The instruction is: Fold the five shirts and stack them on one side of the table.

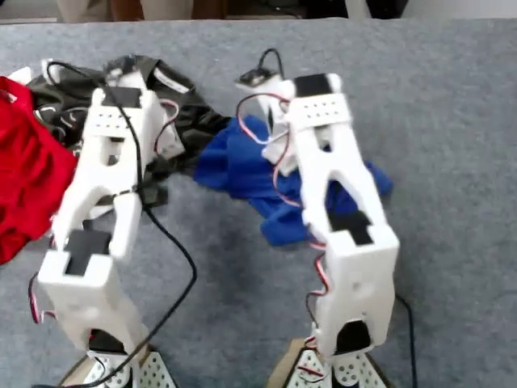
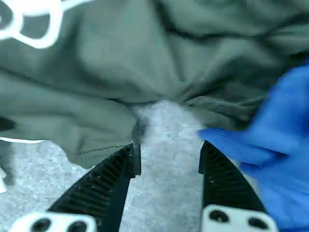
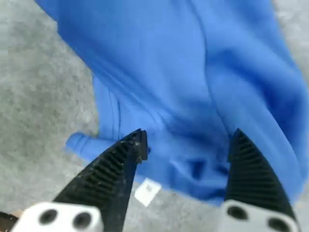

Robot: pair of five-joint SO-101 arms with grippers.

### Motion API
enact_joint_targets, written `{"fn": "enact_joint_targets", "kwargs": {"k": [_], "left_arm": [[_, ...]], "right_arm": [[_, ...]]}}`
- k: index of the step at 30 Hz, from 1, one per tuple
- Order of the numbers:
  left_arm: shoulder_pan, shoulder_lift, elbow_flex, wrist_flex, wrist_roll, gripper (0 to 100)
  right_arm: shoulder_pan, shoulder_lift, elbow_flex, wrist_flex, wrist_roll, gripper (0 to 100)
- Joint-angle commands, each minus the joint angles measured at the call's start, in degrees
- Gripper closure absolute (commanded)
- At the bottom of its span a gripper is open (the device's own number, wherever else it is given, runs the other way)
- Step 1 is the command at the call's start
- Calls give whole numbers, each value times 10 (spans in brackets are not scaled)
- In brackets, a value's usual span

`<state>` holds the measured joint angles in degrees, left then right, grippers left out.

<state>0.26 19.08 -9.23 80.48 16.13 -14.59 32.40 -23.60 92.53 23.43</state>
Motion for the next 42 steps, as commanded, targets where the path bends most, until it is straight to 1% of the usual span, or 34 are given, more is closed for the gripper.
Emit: {"fn": "enact_joint_targets", "kwargs": {"k": [1, 3, 4, 5, 7, 10, 16, 18, 22, 24, 29, 31, 34, 35, 38, 41, 42], "left_arm": [[-22, 54, -22, -9, 1, 845], [-50, 91, -44, -8, 0, 922], [-65, 107, -55, -8, -1, 965], [-80, 124, -67, -5, -11, 988], [-106, 147, -80, -4, -35, 976], [-149, 170, -95, -9, -48, 981], [-235, 191, -140, -27, -49, 981], [-266, 194, -160, -39, -61, 981], [-295, 190, -181, -37, -79, 981], [-296, 189, -187, -27, -81, 981], [-280, 162, -270, 67, -81, 971], [-280, 146, -325, 112, -76, 923], [-273, 113, -427, 189, -75, 852], [-256, 101, -458, 204, -75, 845], [-193, 73, -498, 201, -67, 833], [-111, 80, -490, 193, -41, 787], [-87, 93, -482, 177, -27, 776]], "right_arm": [[9, 50, -30, -15, 2, 737], [27, 82, -48, -15, 2, 788], [38, 95, -57, -14, 2, 834], [49, 107, -65, -14, 2, 887], [70, 123, -79, -14, 2, 990], [101, 129, -87, -5, 4, 976], [153, 129, -131, 31, 7, 987], [168, 129, -156, 50, 24, 987], [189, 129, -202, 83, 41, 987], [189, 128, -225, 95, 41, 986], [174, 116, -253, 98, 38, 982], [167, 95, -244, 98, 38, 980], [157, 52, -222, 98, 38, 931], [153, 36, -215, 98, 38, 910], [147, -7, -192, 97, 38, 856], [136, -31, -179, 96, 38, 828], [132, -32, -178, 96, 38, 825]]}}
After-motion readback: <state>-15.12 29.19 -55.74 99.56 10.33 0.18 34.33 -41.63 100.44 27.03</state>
